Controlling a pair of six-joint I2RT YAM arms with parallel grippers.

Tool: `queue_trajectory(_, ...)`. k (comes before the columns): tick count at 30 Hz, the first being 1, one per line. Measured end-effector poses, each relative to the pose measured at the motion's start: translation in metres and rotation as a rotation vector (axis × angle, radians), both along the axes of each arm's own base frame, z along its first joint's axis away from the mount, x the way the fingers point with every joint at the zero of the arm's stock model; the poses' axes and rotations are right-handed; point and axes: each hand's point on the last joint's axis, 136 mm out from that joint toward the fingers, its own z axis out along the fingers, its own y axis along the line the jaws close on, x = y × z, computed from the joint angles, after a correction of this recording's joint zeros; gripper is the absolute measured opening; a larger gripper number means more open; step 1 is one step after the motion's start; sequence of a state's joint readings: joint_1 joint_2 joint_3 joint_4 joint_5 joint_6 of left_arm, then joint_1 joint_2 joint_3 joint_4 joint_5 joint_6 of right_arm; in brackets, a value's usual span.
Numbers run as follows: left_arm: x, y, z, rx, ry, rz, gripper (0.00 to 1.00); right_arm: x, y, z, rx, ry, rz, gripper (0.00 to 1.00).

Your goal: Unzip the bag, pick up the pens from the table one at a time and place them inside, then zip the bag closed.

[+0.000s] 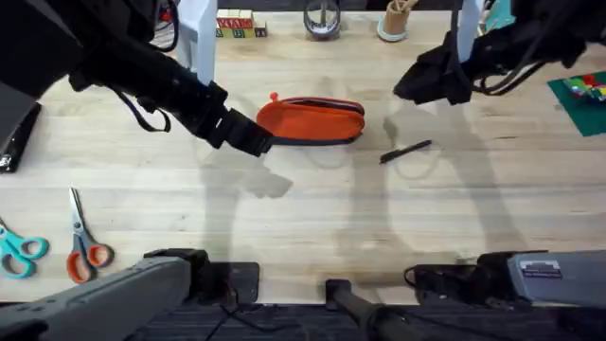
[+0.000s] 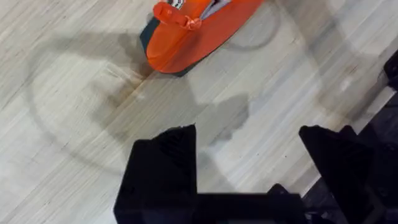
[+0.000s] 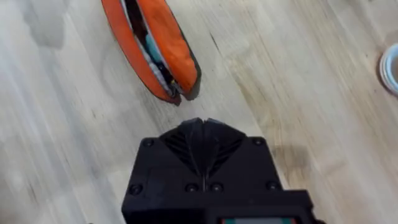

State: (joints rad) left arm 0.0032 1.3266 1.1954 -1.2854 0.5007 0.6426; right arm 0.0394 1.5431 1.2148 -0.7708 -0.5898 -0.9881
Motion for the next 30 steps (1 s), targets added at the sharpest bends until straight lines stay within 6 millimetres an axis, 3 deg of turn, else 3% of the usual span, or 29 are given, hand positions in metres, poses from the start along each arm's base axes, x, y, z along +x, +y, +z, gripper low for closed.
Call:
queue_trajectory(18, 0.0, 0.0, 0.0, 0.0, 0.0, 0.0, 0.995, -0.005, 0.045, -0.043, 0.049, 0.042, 0.229, 0.03)
queue_trajectory(30, 0.0, 0.0, 0.0, 0.0, 0.001, 0.0, 0.995, 0.001, 0.067, -0.042, 0.05, -0.028, 0.291, 0.03)
